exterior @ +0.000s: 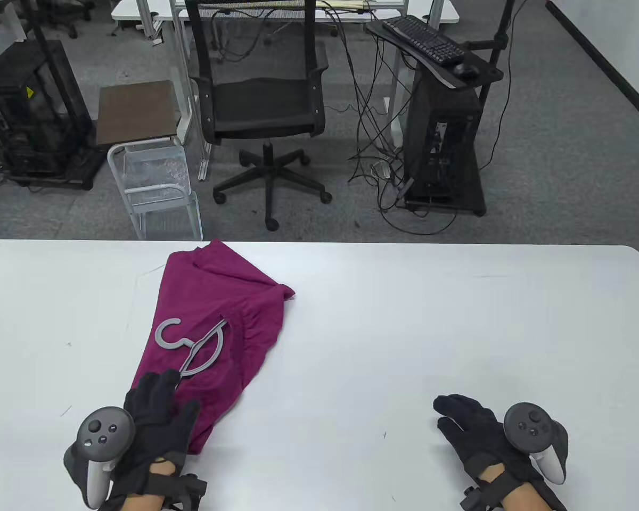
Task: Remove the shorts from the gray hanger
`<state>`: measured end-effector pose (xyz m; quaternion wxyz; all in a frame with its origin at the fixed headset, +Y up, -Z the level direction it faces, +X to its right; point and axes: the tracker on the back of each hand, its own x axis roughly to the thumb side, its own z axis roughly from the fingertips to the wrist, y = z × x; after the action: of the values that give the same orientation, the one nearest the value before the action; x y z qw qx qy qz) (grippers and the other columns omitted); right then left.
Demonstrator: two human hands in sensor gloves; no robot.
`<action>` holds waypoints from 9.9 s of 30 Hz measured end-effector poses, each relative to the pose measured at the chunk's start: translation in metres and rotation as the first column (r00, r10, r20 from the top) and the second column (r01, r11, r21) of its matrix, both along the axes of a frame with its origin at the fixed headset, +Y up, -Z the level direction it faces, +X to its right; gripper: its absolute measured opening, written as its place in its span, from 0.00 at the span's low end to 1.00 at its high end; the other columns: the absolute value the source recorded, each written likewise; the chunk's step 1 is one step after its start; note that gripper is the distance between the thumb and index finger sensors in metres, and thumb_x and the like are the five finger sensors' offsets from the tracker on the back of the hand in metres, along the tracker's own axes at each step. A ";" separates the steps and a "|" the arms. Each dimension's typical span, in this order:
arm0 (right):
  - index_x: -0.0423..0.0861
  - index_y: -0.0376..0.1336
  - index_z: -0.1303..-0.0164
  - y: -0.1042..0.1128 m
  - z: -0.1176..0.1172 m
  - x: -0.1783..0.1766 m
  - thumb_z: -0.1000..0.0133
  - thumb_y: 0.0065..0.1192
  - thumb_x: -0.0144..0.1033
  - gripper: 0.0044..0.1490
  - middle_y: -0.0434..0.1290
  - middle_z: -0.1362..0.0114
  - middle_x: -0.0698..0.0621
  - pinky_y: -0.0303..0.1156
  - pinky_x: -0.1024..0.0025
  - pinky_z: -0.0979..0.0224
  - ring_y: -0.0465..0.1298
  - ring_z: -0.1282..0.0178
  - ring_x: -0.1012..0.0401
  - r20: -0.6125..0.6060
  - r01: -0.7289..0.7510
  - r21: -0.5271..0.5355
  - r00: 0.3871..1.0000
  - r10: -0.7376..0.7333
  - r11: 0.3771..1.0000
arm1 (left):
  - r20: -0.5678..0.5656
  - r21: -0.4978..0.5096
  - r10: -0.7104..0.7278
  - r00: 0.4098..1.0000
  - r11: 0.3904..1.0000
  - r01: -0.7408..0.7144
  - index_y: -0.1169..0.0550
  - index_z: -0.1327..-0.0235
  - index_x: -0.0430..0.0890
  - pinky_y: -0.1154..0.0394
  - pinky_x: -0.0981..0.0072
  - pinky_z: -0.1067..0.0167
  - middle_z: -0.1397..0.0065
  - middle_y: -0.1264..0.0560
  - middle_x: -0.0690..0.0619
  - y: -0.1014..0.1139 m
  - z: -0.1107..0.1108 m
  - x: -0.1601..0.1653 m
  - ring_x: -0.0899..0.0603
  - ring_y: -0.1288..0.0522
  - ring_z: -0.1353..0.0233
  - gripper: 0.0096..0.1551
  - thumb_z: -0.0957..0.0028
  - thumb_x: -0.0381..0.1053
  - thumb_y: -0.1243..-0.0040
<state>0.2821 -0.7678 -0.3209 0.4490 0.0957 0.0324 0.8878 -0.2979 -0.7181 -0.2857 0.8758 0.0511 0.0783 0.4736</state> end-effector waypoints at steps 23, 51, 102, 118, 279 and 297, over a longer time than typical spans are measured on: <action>0.44 0.61 0.24 0.005 0.002 -0.001 0.42 0.61 0.48 0.37 0.61 0.19 0.40 0.57 0.28 0.30 0.57 0.23 0.35 0.008 -0.045 0.016 0.999 0.045 0.999 | -0.094 0.010 -0.048 0.994 0.999 0.049 0.39 0.23 0.64 0.60 0.29 0.26 0.13 0.55 0.50 0.004 0.003 -0.019 0.31 0.63 0.16 0.45 0.56 0.65 0.38; 0.44 0.61 0.24 0.011 0.008 -0.013 0.42 0.61 0.48 0.38 0.59 0.19 0.40 0.56 0.28 0.30 0.56 0.23 0.35 -0.026 -0.084 0.051 0.996 0.085 0.995 | -0.077 -0.190 -0.255 0.964 0.953 0.237 0.41 0.22 0.65 0.65 0.28 0.26 0.14 0.64 0.52 -0.011 -0.013 -0.017 0.31 0.70 0.18 0.53 0.63 0.64 0.28; 0.63 0.43 0.22 0.054 0.035 -0.081 0.41 0.60 0.49 0.42 0.35 0.14 0.44 0.44 0.24 0.26 0.38 0.19 0.34 -0.036 -0.202 0.315 0.974 0.225 0.927 | 0.094 0.385 -0.743 0.663 0.641 0.664 0.24 0.60 0.64 0.24 0.43 0.39 0.50 0.22 0.61 0.040 0.023 0.125 0.53 0.22 0.59 0.18 0.60 0.51 0.25; 0.69 0.65 0.40 0.064 0.024 -0.069 0.45 0.64 0.26 0.29 0.55 0.14 0.47 0.51 0.16 0.30 0.54 0.18 0.30 0.214 -0.443 0.198 0.890 0.402 0.875 | 0.199 0.477 -0.579 0.791 0.762 0.438 0.19 0.65 0.66 0.19 0.40 0.42 0.50 0.21 0.60 0.052 0.031 0.121 0.52 0.21 0.59 0.15 0.62 0.49 0.23; 0.56 0.49 0.18 0.062 0.020 -0.039 0.49 0.64 0.58 0.50 0.29 0.13 0.45 0.39 0.24 0.26 0.28 0.20 0.36 0.101 -0.454 0.393 0.885 0.454 0.799 | 0.060 0.447 -0.503 0.862 0.786 0.428 0.54 0.34 0.90 0.77 0.39 0.26 0.19 0.75 0.73 0.041 0.018 0.027 0.47 0.84 0.22 0.52 0.64 0.72 0.35; 0.57 0.39 0.18 0.036 0.019 -0.051 0.57 0.63 0.65 0.62 0.28 0.14 0.44 0.38 0.23 0.26 0.27 0.20 0.36 -0.122 -0.456 0.252 0.860 0.495 0.854 | 0.519 0.135 -0.517 0.681 0.836 0.532 0.64 0.37 0.82 0.75 0.34 0.27 0.23 0.80 0.65 0.002 -0.009 0.061 0.39 0.83 0.24 0.65 0.74 0.75 0.33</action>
<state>0.2310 -0.7322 -0.3022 0.1969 0.2132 0.0004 0.9569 -0.2371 -0.7162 -0.2946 0.9608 -0.0746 -0.1808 0.1966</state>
